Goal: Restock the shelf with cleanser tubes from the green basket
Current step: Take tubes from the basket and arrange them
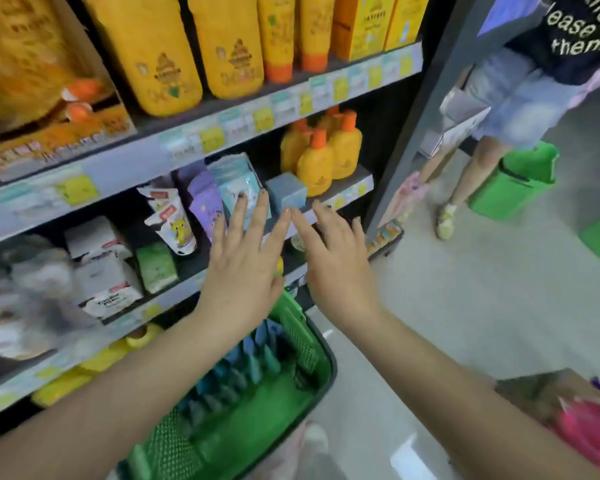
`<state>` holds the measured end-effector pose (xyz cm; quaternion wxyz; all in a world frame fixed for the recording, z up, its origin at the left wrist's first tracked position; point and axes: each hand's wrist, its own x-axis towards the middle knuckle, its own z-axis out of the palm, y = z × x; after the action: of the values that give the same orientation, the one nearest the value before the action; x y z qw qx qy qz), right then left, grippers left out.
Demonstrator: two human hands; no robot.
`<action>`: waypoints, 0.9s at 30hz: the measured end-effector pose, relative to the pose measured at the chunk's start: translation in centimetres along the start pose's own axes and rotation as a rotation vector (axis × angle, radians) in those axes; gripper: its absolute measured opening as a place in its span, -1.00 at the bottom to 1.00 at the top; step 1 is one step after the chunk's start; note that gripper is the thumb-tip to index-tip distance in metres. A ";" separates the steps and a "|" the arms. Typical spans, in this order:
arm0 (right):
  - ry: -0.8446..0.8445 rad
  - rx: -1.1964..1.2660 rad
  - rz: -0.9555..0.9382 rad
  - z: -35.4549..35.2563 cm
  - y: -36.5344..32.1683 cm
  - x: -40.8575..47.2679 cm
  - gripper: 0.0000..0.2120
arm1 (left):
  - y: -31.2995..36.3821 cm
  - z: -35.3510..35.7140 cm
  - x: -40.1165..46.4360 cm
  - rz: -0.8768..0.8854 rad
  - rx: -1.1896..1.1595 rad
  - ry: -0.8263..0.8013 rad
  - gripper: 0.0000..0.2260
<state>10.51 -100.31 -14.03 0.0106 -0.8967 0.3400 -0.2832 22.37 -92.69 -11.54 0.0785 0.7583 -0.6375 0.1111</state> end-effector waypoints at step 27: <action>-0.440 -0.044 0.058 16.0 7.3 -15.6 -0.09 | 5.7 33.7 -11.0 0.242 -0.100 -0.813 -0.81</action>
<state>4.88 -99.06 -36.84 0.0729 -0.9268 0.3612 -0.0726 17.27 -92.03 -47.06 -0.1561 0.6552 -0.7057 -0.2198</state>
